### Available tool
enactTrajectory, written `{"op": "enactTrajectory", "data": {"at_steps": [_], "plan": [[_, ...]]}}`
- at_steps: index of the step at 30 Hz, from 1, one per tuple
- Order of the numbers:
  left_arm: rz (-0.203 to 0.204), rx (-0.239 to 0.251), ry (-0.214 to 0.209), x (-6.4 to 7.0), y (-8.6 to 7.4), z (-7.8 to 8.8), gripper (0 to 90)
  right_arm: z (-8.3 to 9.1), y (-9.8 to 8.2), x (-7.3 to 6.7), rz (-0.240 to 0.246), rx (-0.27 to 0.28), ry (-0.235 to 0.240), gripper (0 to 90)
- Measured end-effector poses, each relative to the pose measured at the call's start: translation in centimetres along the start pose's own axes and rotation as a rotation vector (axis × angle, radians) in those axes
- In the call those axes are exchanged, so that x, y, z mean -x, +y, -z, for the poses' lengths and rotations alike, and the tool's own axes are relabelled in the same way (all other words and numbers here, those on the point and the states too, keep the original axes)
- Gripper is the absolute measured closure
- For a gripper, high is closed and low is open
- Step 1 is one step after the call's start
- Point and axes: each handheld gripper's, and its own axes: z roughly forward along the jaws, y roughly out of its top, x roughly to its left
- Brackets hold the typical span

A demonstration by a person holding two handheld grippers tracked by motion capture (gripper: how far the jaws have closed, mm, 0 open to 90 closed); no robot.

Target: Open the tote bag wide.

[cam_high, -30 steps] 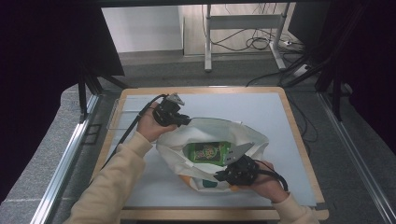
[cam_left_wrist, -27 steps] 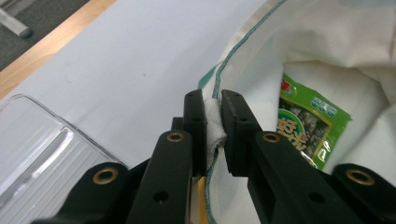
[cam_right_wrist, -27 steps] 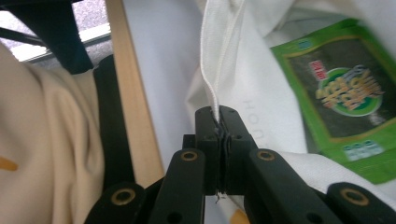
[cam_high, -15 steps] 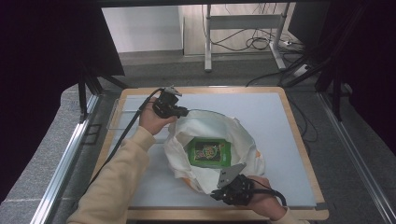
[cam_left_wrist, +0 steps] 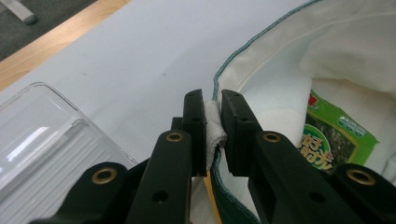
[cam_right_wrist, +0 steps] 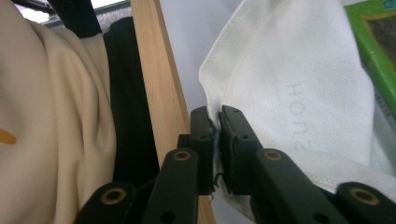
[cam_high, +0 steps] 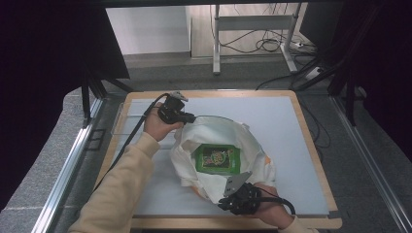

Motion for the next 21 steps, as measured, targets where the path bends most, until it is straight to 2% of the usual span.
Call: {"op": "enactTrajectory", "data": {"at_steps": [3, 6, 9, 16, 21], "plan": [[-0.017, -0.002, -0.01, 0.3, -0.1, 0.2, 80.8, 0.2, 0.1, 0.0, 0.002, 0.011, -0.004, 74.2], [-0.039, -0.008, -0.009, 0.8, -0.2, 0.4, 79.9, 0.6, 0.3, -0.3, 0.023, 0.026, -0.036, 68.1], [-0.055, -0.005, -0.01, 1.2, -0.3, 0.9, 77.3, 1.1, 0.3, -0.3, 0.02, 0.055, -0.057, 62.1], [-0.087, 0.021, -0.001, 2.3, -0.9, 2.9, 53.1, 2.6, 0.6, 0.0, -0.002, 0.126, -0.078, 53.6], [-0.107, 0.04, -0.001, 3.1, -1.8, 4.5, 47.3, 3.8, 0.9, 0.4, -0.012, 0.171, -0.094, 52.9]]}}
